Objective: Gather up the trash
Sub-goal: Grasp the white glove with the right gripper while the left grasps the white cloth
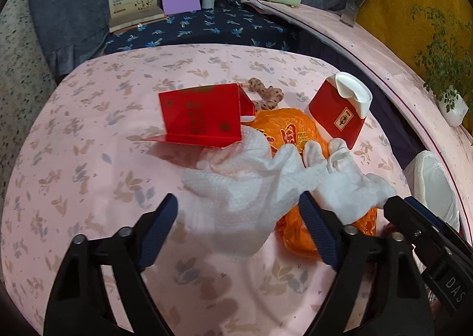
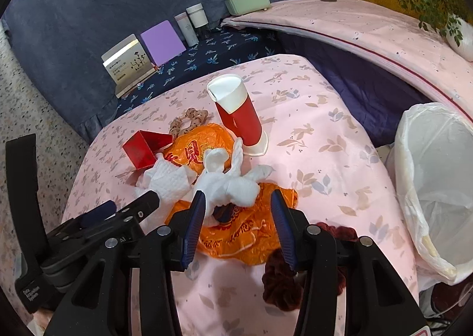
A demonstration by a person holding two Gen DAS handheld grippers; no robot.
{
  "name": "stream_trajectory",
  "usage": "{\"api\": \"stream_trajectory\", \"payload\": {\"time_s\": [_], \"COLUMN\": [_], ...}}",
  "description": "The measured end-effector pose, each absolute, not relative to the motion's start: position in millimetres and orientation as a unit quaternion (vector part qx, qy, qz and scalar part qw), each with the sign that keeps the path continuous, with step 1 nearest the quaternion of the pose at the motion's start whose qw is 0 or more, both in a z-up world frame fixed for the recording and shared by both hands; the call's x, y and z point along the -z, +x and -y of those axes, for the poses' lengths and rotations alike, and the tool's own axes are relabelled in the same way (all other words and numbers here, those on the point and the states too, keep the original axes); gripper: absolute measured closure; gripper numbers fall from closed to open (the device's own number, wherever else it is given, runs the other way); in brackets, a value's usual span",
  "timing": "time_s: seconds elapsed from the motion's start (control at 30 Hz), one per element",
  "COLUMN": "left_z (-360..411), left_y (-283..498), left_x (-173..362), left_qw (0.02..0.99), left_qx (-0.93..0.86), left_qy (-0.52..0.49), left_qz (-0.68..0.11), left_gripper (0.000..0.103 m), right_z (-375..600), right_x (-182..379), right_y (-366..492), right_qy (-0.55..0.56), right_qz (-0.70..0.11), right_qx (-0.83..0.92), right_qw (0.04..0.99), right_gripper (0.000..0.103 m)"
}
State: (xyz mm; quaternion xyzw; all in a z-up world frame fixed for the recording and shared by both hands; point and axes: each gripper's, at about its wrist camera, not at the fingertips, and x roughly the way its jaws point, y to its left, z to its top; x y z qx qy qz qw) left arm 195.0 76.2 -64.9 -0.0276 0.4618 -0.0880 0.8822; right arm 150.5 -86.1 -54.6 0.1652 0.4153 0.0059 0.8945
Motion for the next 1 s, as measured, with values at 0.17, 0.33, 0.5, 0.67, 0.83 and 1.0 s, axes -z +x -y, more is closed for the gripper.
{"api": "stream_trajectory", "payload": {"time_s": [0.17,0.33,0.5,0.67,0.83,1.0], "left_z": [-71.3,-70.3,-68.2,-66.6,-62.2,-57.4], "left_y": [205.7,205.1,197.4,186.5,169.8,154.5], "left_x": [74.7,76.7,69.3,51.8,29.2,7.2], "left_qw": [0.871,0.868,0.873,0.879,0.889,0.898], "left_qx": [0.109,0.118,0.117,0.119,0.124,0.126], "left_qy": [-0.039,-0.044,-0.036,-0.037,-0.032,-0.029], "left_qz": [-0.478,-0.48,-0.473,-0.46,-0.439,-0.42], "left_gripper": [0.057,0.077,0.088,0.093,0.095,0.095], "right_z": [82.7,81.1,82.0,87.0,94.6,109.3], "right_x": [64.7,74.0,68.3,46.6,22.2,-2.1], "right_y": [164.0,169.4,164.4,153.3,137.5,116.3], "right_qy": [0.169,0.17,0.169,0.172,0.175,0.181], "right_qz": [-0.423,-0.43,-0.421,-0.398,-0.371,-0.34], "right_qx": [-0.011,-0.013,-0.019,-0.022,-0.02,-0.013], "right_qw": [0.89,0.886,0.891,0.901,0.912,0.923], "right_gripper": [0.063,0.079,0.088,0.088,0.088,0.088]}}
